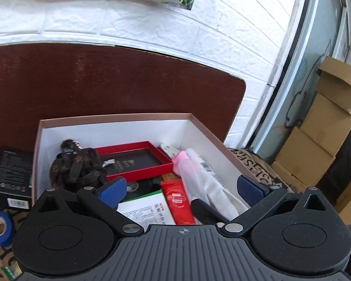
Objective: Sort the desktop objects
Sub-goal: 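Open left gripper to drop the red tube while right gripper releases the clear tube, then withdraw both open grippers from the box back over the table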
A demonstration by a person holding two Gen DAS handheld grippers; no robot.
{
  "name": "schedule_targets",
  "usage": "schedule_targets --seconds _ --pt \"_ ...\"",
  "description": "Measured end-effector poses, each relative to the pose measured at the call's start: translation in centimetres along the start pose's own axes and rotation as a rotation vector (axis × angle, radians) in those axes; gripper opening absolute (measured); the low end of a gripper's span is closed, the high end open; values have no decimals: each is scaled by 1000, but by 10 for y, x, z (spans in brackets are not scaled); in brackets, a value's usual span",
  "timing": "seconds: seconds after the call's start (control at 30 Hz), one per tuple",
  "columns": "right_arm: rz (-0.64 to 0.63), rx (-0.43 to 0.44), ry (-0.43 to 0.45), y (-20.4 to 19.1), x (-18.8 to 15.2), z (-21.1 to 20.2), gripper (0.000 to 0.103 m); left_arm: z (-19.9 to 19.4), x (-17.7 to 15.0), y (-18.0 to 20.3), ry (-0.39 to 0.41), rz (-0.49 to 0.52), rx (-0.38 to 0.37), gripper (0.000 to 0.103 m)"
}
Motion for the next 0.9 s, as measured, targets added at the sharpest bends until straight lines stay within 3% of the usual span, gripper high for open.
schedule_targets --seconds 0.53,0.9 --pt "-29 27 -1 -33 -5 -51 103 -72 -28 0 18 74 53 103" --pt "-32 105 -16 -83 -32 -100 103 -147 -77 -25 51 52 95 103"
Point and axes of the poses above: each gripper's, at about its wrist camera, not at the fingertips, and z roughly the way its jaws point, y to its right, x to its top, the point moved 3 cm from there along z, roughly the way its jaws point, and after that the axes turned 6 degrees about -z, right-handed, at the moved point
